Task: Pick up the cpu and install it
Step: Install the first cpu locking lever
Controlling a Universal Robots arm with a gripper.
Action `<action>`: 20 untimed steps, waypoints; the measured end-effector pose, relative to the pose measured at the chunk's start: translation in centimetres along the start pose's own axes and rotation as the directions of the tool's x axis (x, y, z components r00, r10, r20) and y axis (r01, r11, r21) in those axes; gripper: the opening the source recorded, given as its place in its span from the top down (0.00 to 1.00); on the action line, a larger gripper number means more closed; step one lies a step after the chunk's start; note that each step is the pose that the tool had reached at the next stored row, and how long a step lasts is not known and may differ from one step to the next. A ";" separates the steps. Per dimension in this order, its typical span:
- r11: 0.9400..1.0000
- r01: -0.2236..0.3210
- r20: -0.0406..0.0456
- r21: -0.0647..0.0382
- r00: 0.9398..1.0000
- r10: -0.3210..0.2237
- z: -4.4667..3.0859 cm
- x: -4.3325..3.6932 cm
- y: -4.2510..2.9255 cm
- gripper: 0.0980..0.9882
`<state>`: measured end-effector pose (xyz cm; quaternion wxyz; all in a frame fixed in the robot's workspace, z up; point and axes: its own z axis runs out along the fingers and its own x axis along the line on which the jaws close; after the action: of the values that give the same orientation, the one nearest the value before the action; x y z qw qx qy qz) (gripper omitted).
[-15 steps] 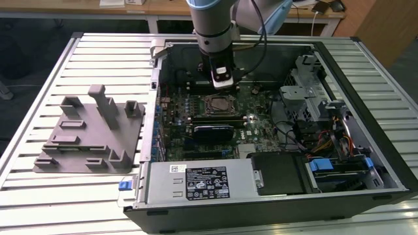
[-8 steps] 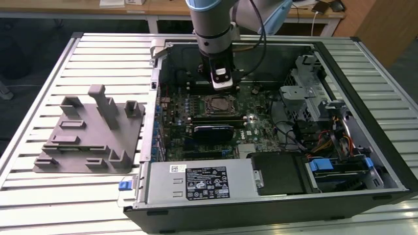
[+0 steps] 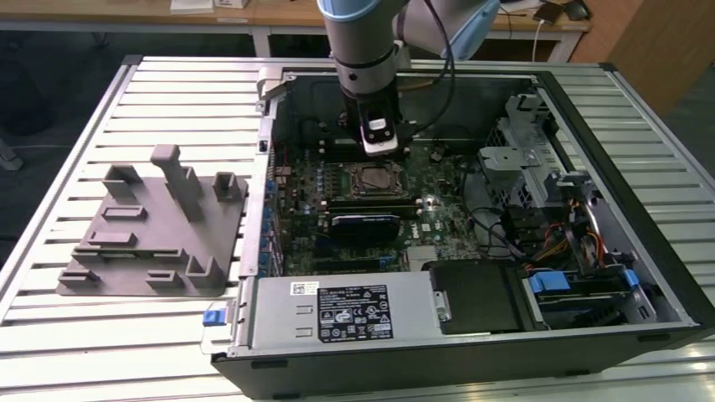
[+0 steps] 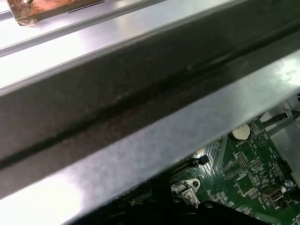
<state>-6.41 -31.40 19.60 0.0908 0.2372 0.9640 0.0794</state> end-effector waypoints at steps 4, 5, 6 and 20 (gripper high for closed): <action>1.000 0.001 0.002 0.003 1.000 -0.001 0.17 0.00 -0.11 0.99; 1.000 0.001 0.002 0.003 1.000 -0.001 0.24 0.00 -0.13 0.99; 1.000 0.001 0.003 0.003 1.000 -0.001 0.29 0.00 -0.14 0.99; 1.000 0.000 -0.001 -0.004 1.000 0.000 -0.81 -0.16 0.08 0.99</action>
<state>-6.41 -31.50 20.42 0.0908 0.2372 0.9638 0.0816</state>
